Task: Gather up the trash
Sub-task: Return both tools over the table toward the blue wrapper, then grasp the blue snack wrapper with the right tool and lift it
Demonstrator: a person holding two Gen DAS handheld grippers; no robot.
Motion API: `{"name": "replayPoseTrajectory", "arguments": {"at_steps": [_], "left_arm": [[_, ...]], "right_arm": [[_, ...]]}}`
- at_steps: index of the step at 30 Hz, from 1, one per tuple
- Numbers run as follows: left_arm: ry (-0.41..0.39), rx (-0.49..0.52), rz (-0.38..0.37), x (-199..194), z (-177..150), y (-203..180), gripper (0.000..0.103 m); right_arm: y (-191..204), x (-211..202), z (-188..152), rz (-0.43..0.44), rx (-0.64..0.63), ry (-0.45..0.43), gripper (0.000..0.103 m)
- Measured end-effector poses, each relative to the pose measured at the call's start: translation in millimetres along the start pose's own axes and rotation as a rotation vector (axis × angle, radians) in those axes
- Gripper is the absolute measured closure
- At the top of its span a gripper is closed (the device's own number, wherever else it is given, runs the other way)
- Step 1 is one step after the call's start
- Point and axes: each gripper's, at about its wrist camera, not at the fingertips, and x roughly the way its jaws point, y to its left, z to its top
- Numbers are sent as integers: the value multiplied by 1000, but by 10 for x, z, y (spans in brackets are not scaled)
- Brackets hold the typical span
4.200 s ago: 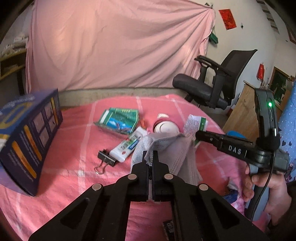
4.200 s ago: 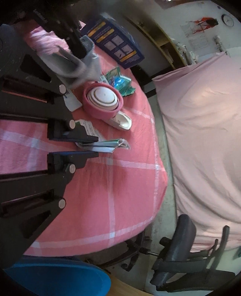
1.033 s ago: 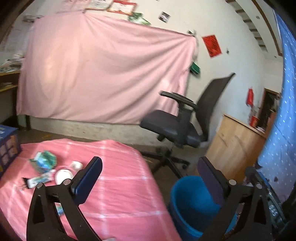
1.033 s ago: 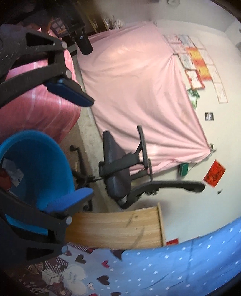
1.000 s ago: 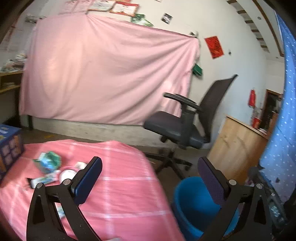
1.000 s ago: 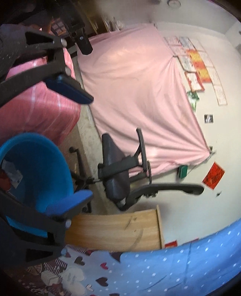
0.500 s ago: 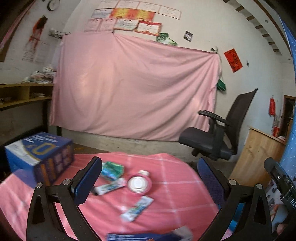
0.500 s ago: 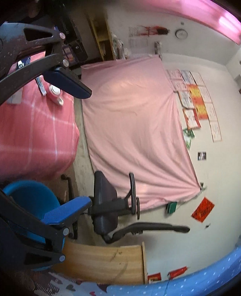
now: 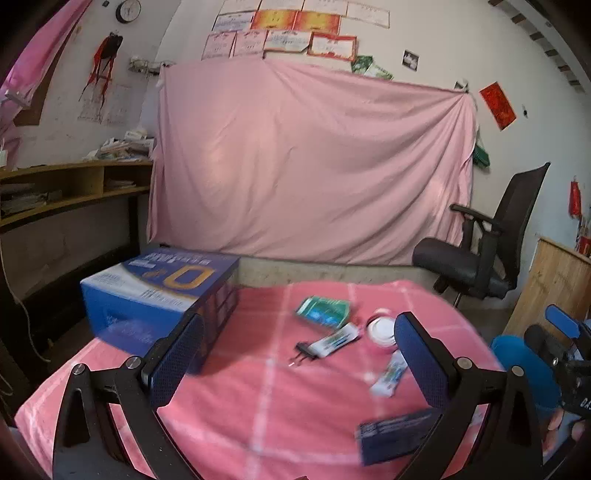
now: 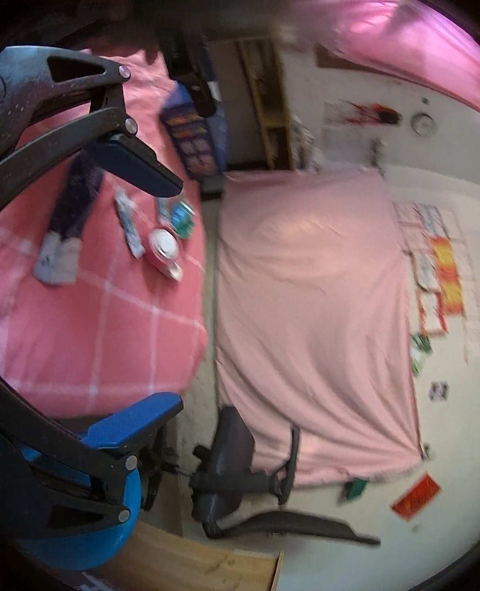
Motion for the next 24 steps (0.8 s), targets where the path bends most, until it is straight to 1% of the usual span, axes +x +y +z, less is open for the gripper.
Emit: {"name": "replayPoseTrajectory", "arguments": {"at_steps": [1,3,6,9,15,18,21,24], "left_arm": [[13,1,7,18,-22,35,2],[42,0,20,46,-78,109,2],[84,-1,35,95,-165,192,2],[139,3,50,169,-248,236,2],[239,1,63,336,-360,279,2],[269,-1,56,386,-398,282,2],[294,4,47,444,-413,280,2],[307,8,31,469,-403,267,2]], "right_arm": [[33,41,-20,15,-14,23,0],[114,161,-83,63,-57,100,0],[231,293,-181,121,-107,192,0],[312,383,-248,161,-143,257,0],[382,561,-379,173,-179,388,0],[388,633,-426,175,-184,447,0],[387,651,-458,184,-194,478,0],[370,660,-487,185,-206,510,14]]}}
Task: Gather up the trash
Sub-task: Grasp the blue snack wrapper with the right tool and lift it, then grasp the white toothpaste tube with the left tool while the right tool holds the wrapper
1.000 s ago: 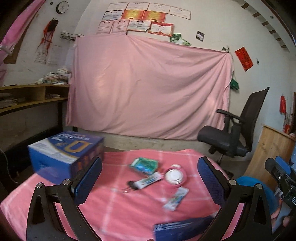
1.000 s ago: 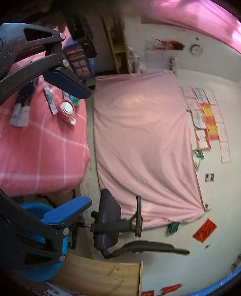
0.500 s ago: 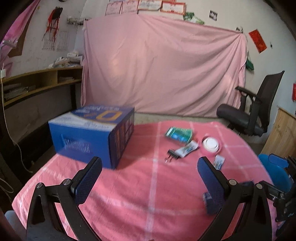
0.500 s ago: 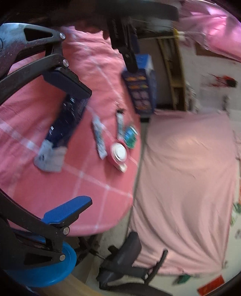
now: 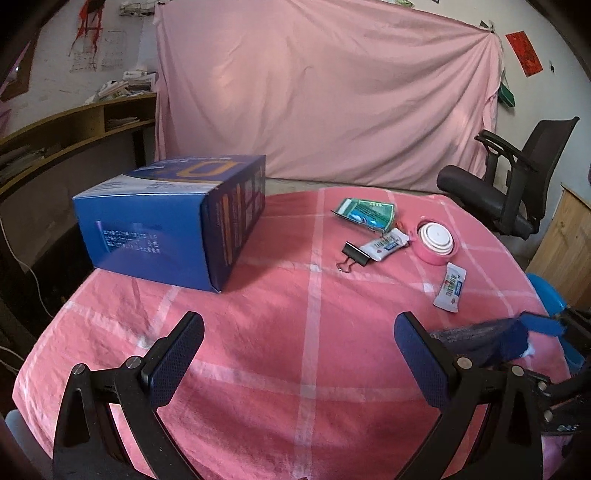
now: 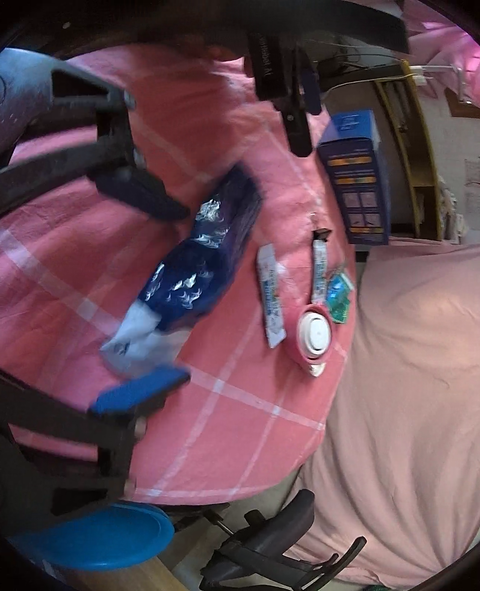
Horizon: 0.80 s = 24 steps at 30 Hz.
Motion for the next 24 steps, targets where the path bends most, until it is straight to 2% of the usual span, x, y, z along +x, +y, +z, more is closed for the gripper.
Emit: {"name": "replayPoseTrajectory", "arguments": {"at_steps": [3,8,9,10,15,17,19,24], "left_arm": [[8,9,-30,13,15,-26,2],[24,39,-78,41,58,-118,3],[24,47,-88,47,62,-145,3],[25,55,-96,50,65,-167,3],[58,107,-150,144,76,-339,5],[83,130,-175,198,87,-412,12],[118,153,-204,269,98,-485,23],[152,179,-265,361,131,-624,32]], "right_arm": [[-43,-65,-32,17,-6,-5,26],[-155,-180,-95,65,28,-34,32],[-197,-213,-110,66,40,-43,36],[-236,-224,-112,49,47,-42,56],[-444,-262,-171,65,130,-62,56],[-419,-252,-159,55,119,-60,56],[-410,-237,-144,45,127,-57,57],[-509,-282,-143,44,202,-92,60]]}}
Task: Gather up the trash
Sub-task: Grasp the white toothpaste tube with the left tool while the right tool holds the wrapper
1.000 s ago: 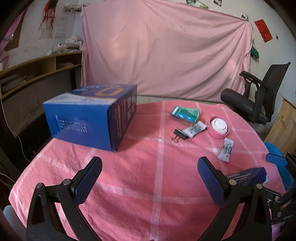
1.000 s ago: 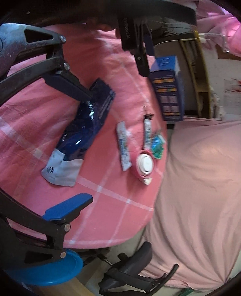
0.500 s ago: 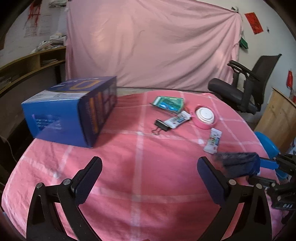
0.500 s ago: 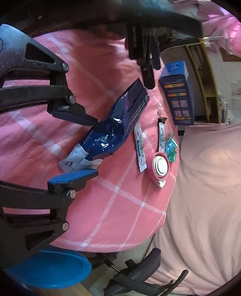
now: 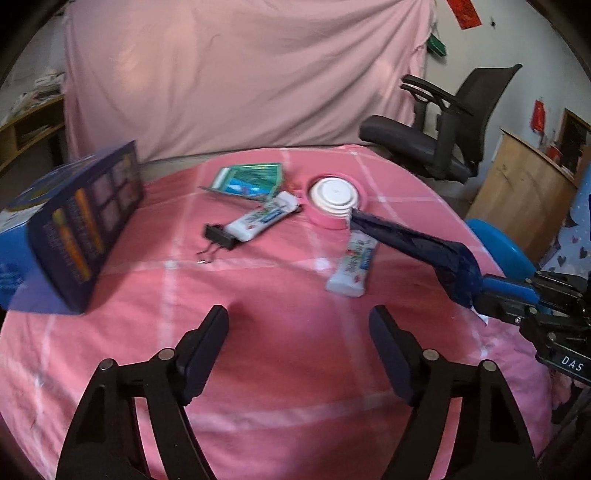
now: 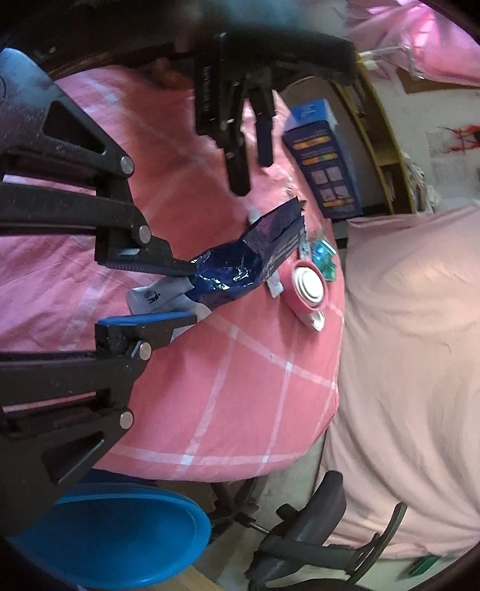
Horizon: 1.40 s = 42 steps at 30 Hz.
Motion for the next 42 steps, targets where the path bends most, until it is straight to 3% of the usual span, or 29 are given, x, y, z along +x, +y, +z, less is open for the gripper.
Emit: {"name": "replayPoseTrajectory", "arguments": {"at_steps": [3,10,12,15,19,24,30,36,42], "left_arm": [[16,19,-48,91,87,-86,37],[83,63,-103,364,316,-267,77],[93,83,-100,395,325,-299,84],[93,100,-90,391,320,-333,85],[73,45,-89,295,267,-299,86],[-31,-8,-56,50,192,-302,86],[-236,-12,-41,-410,227,-433,86],[-448,43,-49,-850,432,-728,86],[-559,113,-95,-1048,642,-1079,86]], "right_arm": [[-61,-2,5,8,47,-16,61],[-127,2,11,35,126,-42,62],[-147,-13,10,43,152,-56,62],[-158,-26,7,47,183,-74,62],[-126,-63,9,40,194,-103,63],[-80,-221,4,39,206,-203,63],[-27,-559,18,-18,166,-397,63],[6,-950,8,-107,143,-587,63],[-105,-1282,-20,-200,179,-718,63]]}}
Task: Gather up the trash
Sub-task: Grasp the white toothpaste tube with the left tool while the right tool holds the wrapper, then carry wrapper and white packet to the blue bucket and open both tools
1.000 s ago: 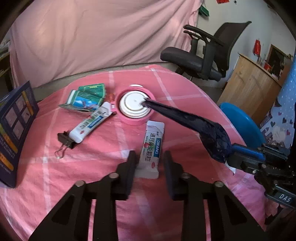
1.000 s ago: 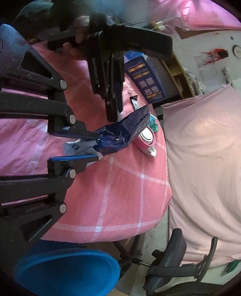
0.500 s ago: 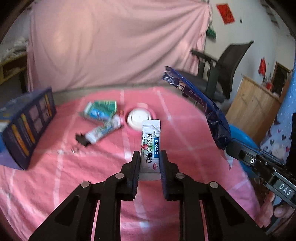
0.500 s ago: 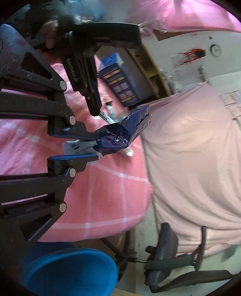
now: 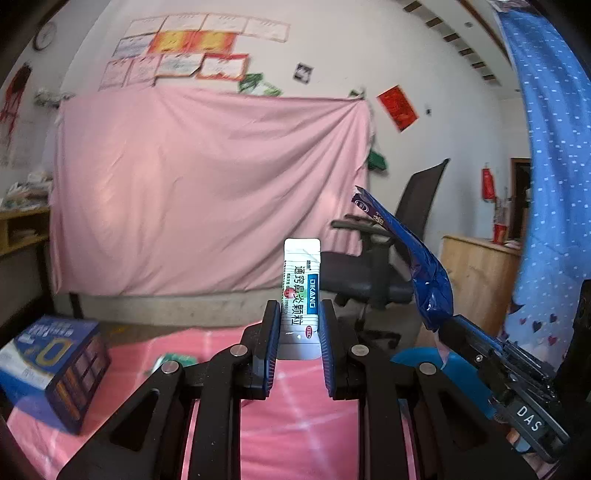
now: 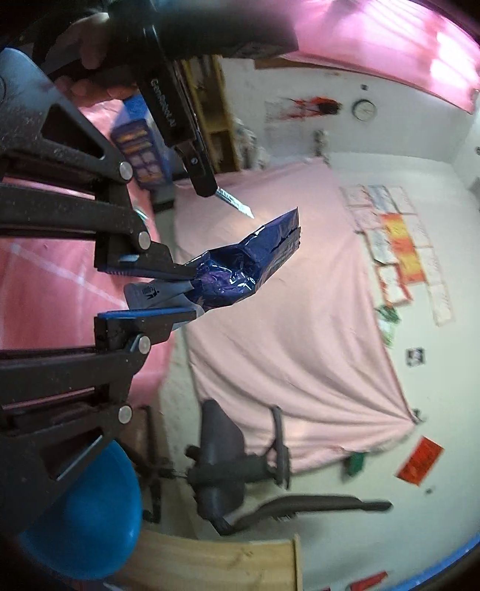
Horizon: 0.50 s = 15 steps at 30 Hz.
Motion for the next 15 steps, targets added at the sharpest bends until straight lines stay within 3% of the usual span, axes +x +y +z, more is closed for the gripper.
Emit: {"name": "replayPoseTrajectory", "arguments": {"at_steps": [8,15], "left_arm": [[-32,54,-110,267,179,-501,86],[-23,93,-219,598,220,-1047,86]], "right_arm": [[-338,-253,175,-166,21,-87,63],[-782,-416,209,-311,93,-90,63]]}}
